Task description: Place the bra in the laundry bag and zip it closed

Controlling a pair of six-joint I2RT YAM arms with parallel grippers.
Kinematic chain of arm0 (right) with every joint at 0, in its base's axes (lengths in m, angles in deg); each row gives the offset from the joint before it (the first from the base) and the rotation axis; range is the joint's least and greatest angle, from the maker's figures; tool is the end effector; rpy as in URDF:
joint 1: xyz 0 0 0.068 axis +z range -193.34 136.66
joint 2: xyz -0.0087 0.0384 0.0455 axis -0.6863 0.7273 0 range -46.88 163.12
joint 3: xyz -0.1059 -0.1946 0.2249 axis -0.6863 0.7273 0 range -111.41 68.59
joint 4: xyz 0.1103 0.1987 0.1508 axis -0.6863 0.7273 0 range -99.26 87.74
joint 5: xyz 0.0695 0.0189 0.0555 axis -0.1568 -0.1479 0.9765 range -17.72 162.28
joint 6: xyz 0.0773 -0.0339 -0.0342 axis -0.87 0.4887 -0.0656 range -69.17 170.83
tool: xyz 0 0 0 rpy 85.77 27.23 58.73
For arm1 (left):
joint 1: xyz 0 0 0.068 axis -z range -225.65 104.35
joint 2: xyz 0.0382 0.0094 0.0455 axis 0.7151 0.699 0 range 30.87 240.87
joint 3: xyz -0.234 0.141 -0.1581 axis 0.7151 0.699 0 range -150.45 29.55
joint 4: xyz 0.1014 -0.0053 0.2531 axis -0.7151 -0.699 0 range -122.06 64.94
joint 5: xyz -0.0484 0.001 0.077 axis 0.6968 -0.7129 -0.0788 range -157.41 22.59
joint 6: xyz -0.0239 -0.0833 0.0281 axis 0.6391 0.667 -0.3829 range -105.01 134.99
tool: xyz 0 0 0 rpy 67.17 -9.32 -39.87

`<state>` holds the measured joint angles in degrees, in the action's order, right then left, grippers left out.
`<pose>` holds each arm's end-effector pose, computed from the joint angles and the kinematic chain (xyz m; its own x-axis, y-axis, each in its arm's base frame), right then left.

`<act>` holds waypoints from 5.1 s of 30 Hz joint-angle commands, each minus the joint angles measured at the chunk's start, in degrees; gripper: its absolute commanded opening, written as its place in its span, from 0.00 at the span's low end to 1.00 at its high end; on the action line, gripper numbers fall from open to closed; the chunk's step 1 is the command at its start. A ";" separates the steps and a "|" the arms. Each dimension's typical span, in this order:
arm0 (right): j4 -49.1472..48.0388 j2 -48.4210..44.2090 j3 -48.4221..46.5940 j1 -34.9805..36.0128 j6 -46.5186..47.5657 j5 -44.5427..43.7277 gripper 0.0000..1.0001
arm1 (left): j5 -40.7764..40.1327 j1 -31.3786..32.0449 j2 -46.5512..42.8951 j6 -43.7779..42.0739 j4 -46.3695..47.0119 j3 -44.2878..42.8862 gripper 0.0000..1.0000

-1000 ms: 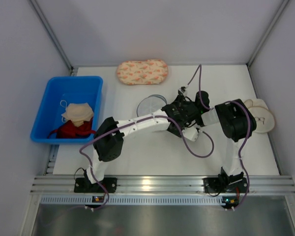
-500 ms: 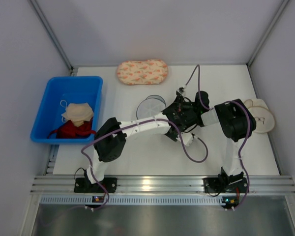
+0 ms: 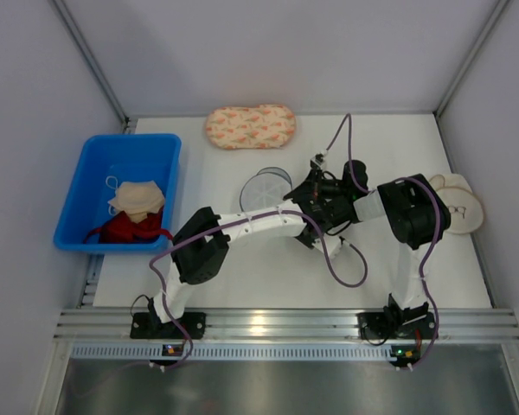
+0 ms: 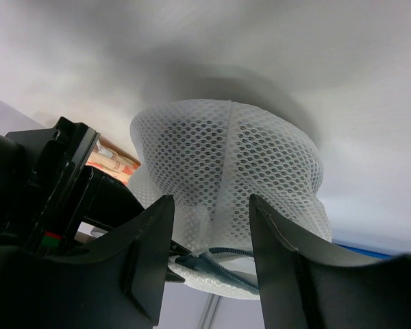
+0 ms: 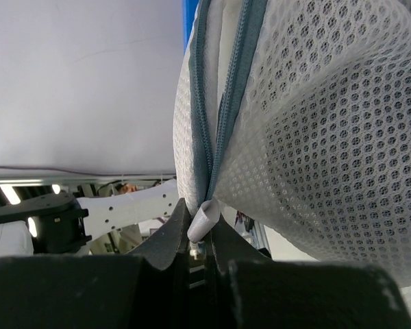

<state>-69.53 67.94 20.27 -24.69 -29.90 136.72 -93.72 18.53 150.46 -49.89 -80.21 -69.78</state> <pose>0.3701 0.2025 0.1695 -0.9914 0.1148 -0.0634 -0.0575 0.0541 0.9969 0.2377 -0.4082 0.2063 0.5076 0.8143 0.2815 0.7036 -0.5804 0.4101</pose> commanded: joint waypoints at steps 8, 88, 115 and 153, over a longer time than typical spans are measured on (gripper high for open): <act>2.17 -3.20 0.41 1.47 5.05 1.65 0.00 | -4.90 -0.37 -1.90 -1.91 0.66 -2.63 0.51; 56.24 -11.02 -10.58 -1.52 40.83 1.57 0.74 | 33.16 -5.99 -53.10 14.43 35.09 39.63 0.69; 40.59 -5.23 -9.61 2.00 26.68 3.41 0.11 | 43.35 -9.86 -50.16 -20.80 92.95 76.83 0.72; 38.03 -6.72 -6.70 3.93 24.21 2.53 0.00 | 41.95 -14.00 -37.68 -30.22 96.99 71.64 0.46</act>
<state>-29.79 62.72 13.10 -22.06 -6.29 139.41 -53.30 4.67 113.26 -79.24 12.88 4.16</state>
